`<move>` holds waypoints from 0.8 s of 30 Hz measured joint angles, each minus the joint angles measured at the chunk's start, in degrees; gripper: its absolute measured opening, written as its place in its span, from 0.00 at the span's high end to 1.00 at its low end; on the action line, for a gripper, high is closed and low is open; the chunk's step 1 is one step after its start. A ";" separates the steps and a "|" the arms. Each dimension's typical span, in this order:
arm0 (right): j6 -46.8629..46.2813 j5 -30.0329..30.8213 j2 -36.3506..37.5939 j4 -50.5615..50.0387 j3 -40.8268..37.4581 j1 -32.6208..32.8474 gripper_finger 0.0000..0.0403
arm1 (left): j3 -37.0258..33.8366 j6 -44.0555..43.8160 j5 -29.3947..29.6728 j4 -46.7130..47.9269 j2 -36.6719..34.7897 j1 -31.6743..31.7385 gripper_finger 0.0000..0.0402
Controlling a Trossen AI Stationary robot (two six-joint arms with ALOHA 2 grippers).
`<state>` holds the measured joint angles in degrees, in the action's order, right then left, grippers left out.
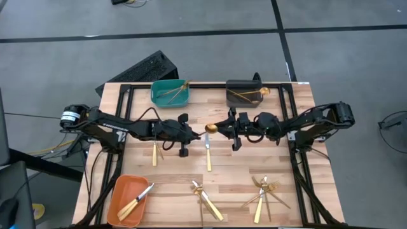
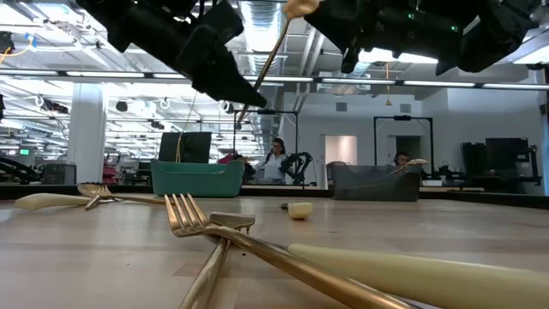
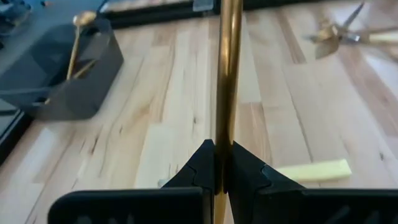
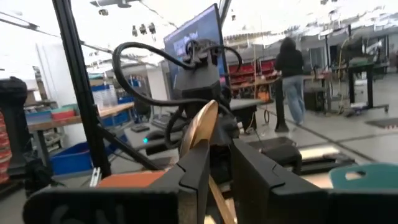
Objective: Sort silverware by color (type)
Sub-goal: Put the gold spoon into the black bin
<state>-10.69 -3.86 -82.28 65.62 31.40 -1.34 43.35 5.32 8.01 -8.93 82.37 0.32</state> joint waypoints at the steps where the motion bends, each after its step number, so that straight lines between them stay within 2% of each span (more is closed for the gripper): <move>1: -0.34 -0.47 0.00 -0.53 0.00 0.00 0.76 | 0.00 0.00 0.03 0.44 0.00 0.00 0.99; 6: -1.52 -0.53 0.00 -3.79 0.00 -0.13 0.76 | -0.02 0.09 2.70 2.55 0.09 -0.04 0.98; 10: -1.50 -0.55 1.50 -8.40 0.00 -2.68 0.74 | -0.02 -0.30 3.94 2.37 0.09 0.07 0.98; 16: -1.57 2.00 8.53 -22.48 0.00 -7.31 0.58 | -0.02 -2.67 5.85 5.21 0.09 0.07 0.98; 20: -1.50 -2.64 12.53 -25.28 0.02 -6.23 0.46 | -0.04 -3.08 7.01 7.17 0.09 0.07 0.98; 24: -1.31 -5.92 13.46 -25.45 0.02 -4.37 0.42 | -0.04 -3.01 7.69 6.48 0.09 0.11 0.98</move>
<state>-12.00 -9.78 -68.82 40.17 31.42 -5.71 43.31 2.31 15.70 -2.45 82.46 0.43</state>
